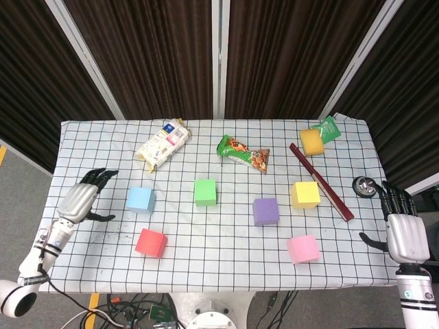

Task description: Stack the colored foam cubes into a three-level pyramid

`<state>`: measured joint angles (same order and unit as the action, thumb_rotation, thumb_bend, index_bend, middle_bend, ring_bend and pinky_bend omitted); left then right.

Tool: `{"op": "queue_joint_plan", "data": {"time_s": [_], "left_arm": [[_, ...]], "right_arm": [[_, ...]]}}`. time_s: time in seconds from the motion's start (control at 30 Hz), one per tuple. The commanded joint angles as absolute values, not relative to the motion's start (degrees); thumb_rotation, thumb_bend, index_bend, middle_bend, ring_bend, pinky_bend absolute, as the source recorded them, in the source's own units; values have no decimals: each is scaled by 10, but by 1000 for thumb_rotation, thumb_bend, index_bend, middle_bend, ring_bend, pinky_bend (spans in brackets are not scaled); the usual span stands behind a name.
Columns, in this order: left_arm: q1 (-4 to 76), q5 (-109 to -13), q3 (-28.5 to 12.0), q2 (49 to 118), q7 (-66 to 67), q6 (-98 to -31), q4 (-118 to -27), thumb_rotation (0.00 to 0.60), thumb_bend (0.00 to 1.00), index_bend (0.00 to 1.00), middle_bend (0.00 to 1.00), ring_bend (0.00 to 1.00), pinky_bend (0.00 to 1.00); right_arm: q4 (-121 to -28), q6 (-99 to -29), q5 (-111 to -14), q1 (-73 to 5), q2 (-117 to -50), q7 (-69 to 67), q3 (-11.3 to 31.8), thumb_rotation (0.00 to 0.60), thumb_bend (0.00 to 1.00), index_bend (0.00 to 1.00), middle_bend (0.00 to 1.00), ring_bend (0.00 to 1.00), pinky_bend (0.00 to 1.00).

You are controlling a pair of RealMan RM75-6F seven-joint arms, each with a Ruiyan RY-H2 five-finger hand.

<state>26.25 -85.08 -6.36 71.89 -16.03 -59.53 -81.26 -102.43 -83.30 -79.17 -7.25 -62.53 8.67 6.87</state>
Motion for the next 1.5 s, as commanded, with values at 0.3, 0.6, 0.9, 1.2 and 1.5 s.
{"op": "queue_joint_plan", "data": {"time_s": [0.3, 0.6, 0.9, 1.2, 1.5], "left_arm": [[303, -819, -60, 796, -181, -539, -735, 600, 0, 72, 127, 0, 66], [322, -833, -58, 850, -267, -539, -672, 600, 0, 72, 216, 0, 56], [336, -831, -56, 881, -255, -537, -651, 600, 0, 73, 219, 0, 54], [343, -825, -63, 920, -208, -561, -606, 600, 0, 84, 326, 8, 44], [348, -811, -79, 935, -188, -577, -619, 600, 93, 108, 467, 79, 42]], "right_arm": [[-1013, -815, -778, -77, -632, 81, 68, 600, 0, 0, 0, 0, 0], [-994, -806, -778, -78, -642, 63, 65, 600, 0, 0, 0, 0, 0], [-985, -803, -776, -78, -647, 55, 64, 600, 0, 0, 0, 0, 0], [-969, -800, -770, -75, -652, 41, 65, 600, 0, 0, 0, 0, 0], [-951, -802, -766, -72, -654, 18, 70, 600, 0, 0, 0, 0, 0]]}}
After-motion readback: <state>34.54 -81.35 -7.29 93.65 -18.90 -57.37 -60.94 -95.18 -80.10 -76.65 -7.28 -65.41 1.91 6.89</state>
